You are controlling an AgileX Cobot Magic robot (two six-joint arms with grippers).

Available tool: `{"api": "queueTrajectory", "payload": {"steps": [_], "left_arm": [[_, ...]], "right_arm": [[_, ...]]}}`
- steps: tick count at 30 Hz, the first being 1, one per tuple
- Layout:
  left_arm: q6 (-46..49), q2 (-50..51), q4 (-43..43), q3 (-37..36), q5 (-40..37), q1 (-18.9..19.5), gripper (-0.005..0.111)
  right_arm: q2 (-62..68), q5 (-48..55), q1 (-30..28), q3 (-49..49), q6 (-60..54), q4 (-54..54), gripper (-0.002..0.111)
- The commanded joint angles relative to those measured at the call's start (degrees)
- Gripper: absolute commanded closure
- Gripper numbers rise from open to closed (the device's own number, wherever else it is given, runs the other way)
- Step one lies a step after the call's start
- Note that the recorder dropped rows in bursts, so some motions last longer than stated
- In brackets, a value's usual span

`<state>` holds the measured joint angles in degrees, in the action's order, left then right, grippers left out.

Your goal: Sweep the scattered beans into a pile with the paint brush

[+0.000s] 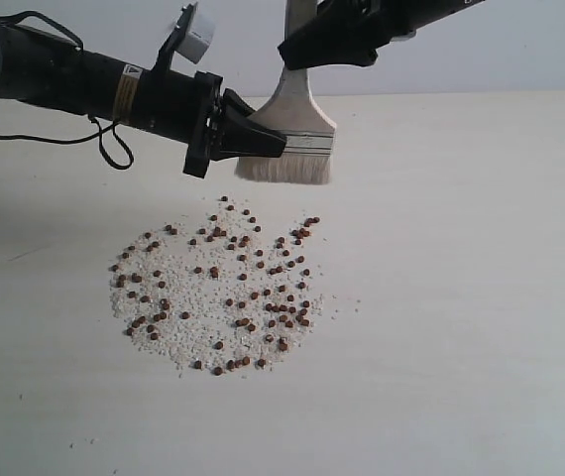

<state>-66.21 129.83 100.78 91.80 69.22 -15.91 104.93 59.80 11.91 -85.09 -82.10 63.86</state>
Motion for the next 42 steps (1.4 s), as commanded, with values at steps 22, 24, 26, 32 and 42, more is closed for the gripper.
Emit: {"api": "queueTrajectory", "payload": {"steps": [22,24,26,32,42], "left_arm": [[-0.59,-1.07,-4.14,0.2,0.74,-0.18,0.107],[-0.37,-1.05,-4.28,0.2,0.74,-0.18,0.107],[-0.42,-1.05,-4.16,0.2,0.74,-0.18,0.107],[-0.16,-1.05,-3.95,0.2,0.74,-0.18,0.107],[-0.16,-1.05,-4.18,0.2,0.74,-0.18,0.088]], "right_arm": [[2.65,-2.66,0.05,0.17,-3.5,5.42,0.049],[3.19,-2.66,0.05,0.17,-4.14,6.48,0.05],[3.87,-2.54,0.05,0.17,-5.26,7.9,0.054],[4.48,-2.34,0.05,0.17,-7.36,11.26,0.082],[4.48,-2.56,0.05,0.17,-7.79,11.82,0.108]]}}
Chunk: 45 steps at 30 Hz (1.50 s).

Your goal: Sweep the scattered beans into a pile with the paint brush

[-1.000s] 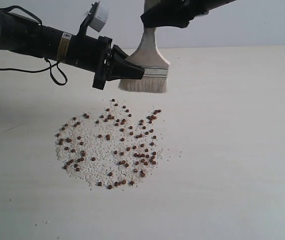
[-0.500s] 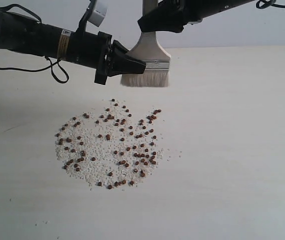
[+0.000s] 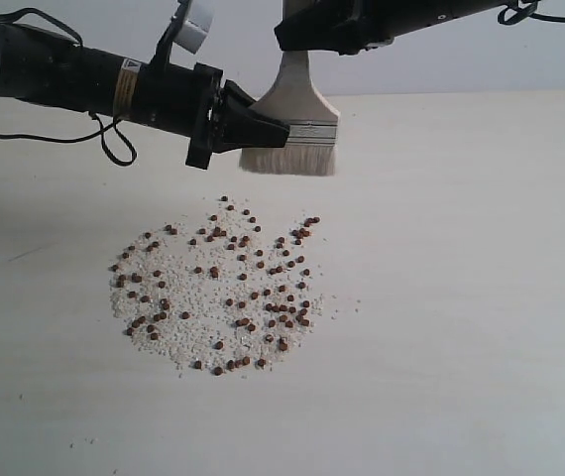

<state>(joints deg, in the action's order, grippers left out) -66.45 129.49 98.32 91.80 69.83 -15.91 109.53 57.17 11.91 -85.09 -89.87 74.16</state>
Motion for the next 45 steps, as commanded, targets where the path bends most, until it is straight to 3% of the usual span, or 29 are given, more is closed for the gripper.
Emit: {"api": "queueTrajectory", "payload": {"steps": [1,2,4,5,9,11,12,13,17,20,22,24,25,29,33,40,45], "left_arm": [[0.08,-0.75,-1.72,0.2,0.13,-0.05,0.079],[0.08,-0.85,-1.35,0.2,0.13,0.33,0.059],[0.08,-1.54,-0.22,0.2,0.13,1.09,0.036],[0.08,-2.61,1.63,0.2,0.13,2.12,0.036],[-0.34,-4.82,1.63,0.2,0.13,7.26,0.047],[-3.06,-6.33,1.63,0.2,0.13,11.38,0.068],[-6.39,-7.17,1.63,0.2,0.13,13.58,0.096],[-6.73,-7.48,1.63,0.2,0.13,14.61,0.106],[-11.82,-9.26,1.63,0.07,0.13,16.63,0.107],[-12.08,-11.76,1.63,-2.05,-1.04,16.63,0.107],[-12.08,-14.33,1.63,-4.92,-5.97,16.24,0.107],[-12.52,-17.82,1.63,-9.47,-15.11,15.76,0.107],[-13.12,-21.7,0.6,-14.1,-23.38,15.32,0.107],[-9.74,-29.2,-8.58,-24.5,-35.2,15.32,0.107],[3.85,-38.99,-23.44,-35.96,-43.03,15.01,0.107],[42.73,-54.94,-70.34,-55.88,-41.94,15.01,0.107],[55.44,-66.33,-84.23,-67.0,-37.91,15.01,0.107]], "right_arm": [[-0.12,0.07,0.05,0.17,-0.02,1.52,0.108],[-0.12,-0.07,0.05,0.17,-0.02,1.53,0.108],[-0.12,-0.85,0.05,0.17,-0.02,1.86,0.108],[-0.25,-1.9,0.05,0.17,-0.02,2.25,0.108],[-0.6,-9.1,0.05,0.17,1.04,1.51,0.108],[-1.4,-16.37,0.05,0.17,3.87,0.44,0.108],[-1.96,-19.38,0.29,0.17,4.57,0.36,0.108],[-2.16,-21.24,0.41,0.17,4.97,0.31,0.108],[-3.08,-31.05,2.43,0.17,12.15,-4.89,0.108],[-3.44,-39.29,5.1,0.17,26.71,-19.34,0.108],[-3.55,-41.04,6.47,0.17,35.93,-28.81,0.108],[-3.55,-41.33,7.7,0.17,48.94,-41.8,0.108],[-3.55,-41.03,8.33,0.17,57.89,-50.79,0.108],[-3.55,-38.86,8.77,0.17,79.23,-70.37,0.108],[-3.55,-35.28,8.77,0.17,92.01,-82.01,0.108],[-3.55,-31.4,8.77,0.17,95.66,-86.47,0.108],[-3.55,-29.76,11.33,0.17,95.54,-89.9,0.108]]}}
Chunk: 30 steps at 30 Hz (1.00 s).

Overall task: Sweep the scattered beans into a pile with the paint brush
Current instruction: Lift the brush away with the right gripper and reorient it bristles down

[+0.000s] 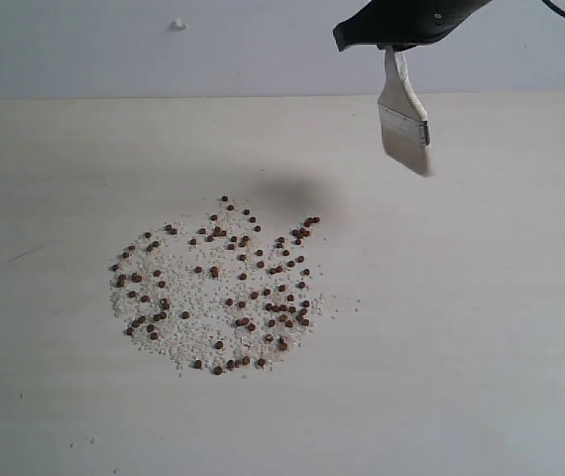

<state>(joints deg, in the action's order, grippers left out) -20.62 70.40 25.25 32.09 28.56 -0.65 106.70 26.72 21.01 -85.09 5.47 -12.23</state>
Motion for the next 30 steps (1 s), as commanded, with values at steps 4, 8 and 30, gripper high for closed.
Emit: {"api": "queueTrajectory", "payload": {"steps": [4,8,30], "left_arm": [[14.66,-16.62,-20.36,-16.22,10.82,-0.25,0.107],[19.35,-25.88,-26.57,-22.66,11.16,-0.25,0.107],[42.99,-62.34,-50.11,-32.09,-14.41,-0.25,0.107]], "right_arm": [[-0.72,0.35,6.22,0.17,6.26,-10.62,0.108],[-0.72,0.0,6.98,0.17,15.94,-18.78,0.108],[-9.47,-6.34,5.45,7.21,18.21,-23.22,0.108]]}}
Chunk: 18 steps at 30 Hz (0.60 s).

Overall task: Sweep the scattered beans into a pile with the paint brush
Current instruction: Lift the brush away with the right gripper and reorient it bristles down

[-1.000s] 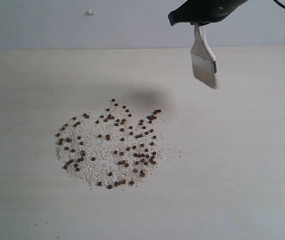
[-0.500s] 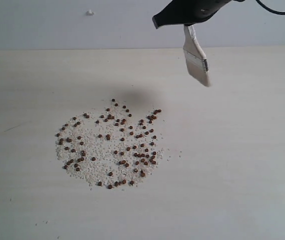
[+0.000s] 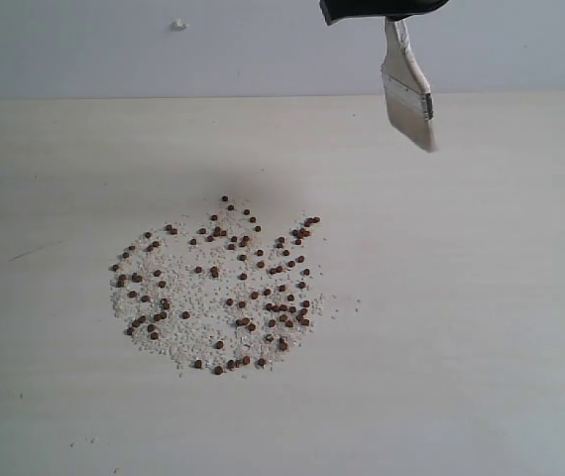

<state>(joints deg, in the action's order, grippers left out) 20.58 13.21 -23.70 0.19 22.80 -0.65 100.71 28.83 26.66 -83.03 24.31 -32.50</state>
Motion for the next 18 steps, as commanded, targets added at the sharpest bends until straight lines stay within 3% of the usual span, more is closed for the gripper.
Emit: {"api": "queueTrajectory", "payload": {"steps": [1,5,8,18], "left_arm": [[1.79,-6.63,-1.12,-0.19,-11.39,-0.25,0.107],[1.79,-11.15,-0.93,-0.19,-21.87,-0.25,0.107],[1.79,-12.76,-0.43,-0.19,-26.48,-0.25,0.107],[-1.47,-12.87,1.87,-0.19,-30.71,-0.25,0.107]], "right_arm": [[-4.43,-12.43,-0.2,6.96,-0.63,-4.05,0.108],[-8.21,-25.59,-0.2,14.77,0.05,-7.4,0.108],[-9.33,-29.43,-0.2,17.68,-1.14,-7.4,0.108],[-11.42,-35.82,-0.2,21.87,-8.9,-6.79,0.108]]}}
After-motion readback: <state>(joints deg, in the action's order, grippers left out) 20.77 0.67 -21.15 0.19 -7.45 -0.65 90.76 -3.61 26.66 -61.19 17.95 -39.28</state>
